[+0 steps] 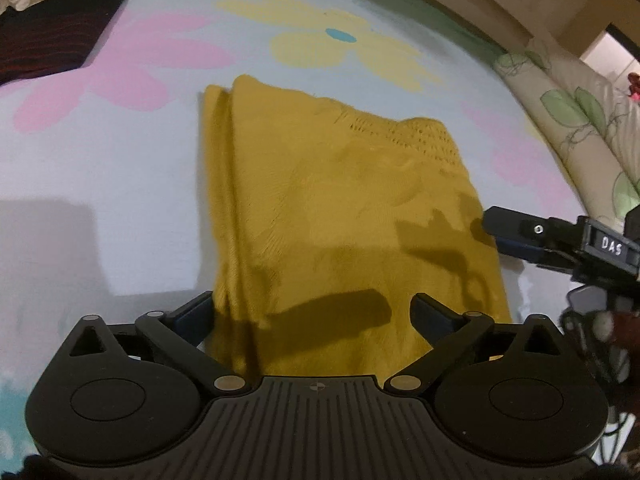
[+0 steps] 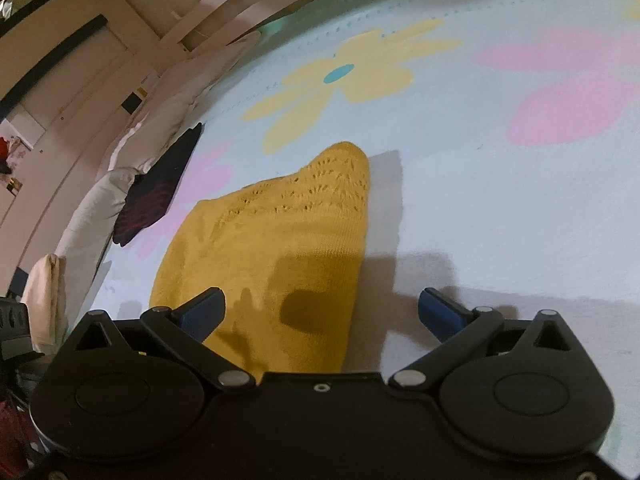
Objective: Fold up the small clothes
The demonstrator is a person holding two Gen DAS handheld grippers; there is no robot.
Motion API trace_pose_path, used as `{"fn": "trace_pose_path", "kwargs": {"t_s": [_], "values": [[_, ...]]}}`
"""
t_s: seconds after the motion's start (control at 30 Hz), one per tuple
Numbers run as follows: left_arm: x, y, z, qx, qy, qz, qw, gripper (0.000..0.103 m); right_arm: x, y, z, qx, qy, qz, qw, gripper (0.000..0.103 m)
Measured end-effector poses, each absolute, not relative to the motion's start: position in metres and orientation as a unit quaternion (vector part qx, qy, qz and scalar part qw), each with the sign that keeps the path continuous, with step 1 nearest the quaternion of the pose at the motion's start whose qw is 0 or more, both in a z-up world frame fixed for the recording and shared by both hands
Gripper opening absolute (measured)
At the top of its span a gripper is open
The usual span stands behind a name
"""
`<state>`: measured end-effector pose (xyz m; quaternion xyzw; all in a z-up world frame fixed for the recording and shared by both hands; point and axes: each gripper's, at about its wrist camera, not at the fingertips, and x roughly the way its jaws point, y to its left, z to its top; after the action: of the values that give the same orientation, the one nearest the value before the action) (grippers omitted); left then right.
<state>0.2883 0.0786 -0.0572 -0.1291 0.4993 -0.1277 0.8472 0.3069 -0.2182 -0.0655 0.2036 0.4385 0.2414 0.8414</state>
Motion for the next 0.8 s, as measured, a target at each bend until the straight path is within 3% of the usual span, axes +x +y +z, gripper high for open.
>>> {"fn": "trace_pose_path", "kwargs": {"t_s": [0.57, 0.63, 0.7, 0.77, 0.8], "values": [[0.307, 0.073, -0.066, -0.149, 0.449, -0.120, 0.873, 0.100, 0.350, -0.189, -0.079, 0.246, 0.420, 0.338, 0.805, 0.103], [0.308, 0.076, -0.064, -0.157, 0.450, -0.109, 0.873, 0.092, 0.349, -0.192, -0.078, 0.249, 0.424, 0.336, 0.804, 0.102], [0.308, 0.078, -0.061, -0.150, 0.449, -0.098, 0.875, 0.075, 0.349, -0.195, -0.077, 0.247, 0.429, 0.328, 0.804, 0.095], [0.306, 0.080, -0.059, -0.151, 0.440, -0.097, 0.880, 0.029, 0.350, -0.199, -0.078, 0.250, 0.434, 0.318, 0.805, 0.070], [0.304, 0.083, -0.059, -0.163, 0.437, -0.100, 0.879, 0.025, 0.347, -0.203, -0.076, 0.244, 0.430, 0.307, 0.813, 0.040]]}}
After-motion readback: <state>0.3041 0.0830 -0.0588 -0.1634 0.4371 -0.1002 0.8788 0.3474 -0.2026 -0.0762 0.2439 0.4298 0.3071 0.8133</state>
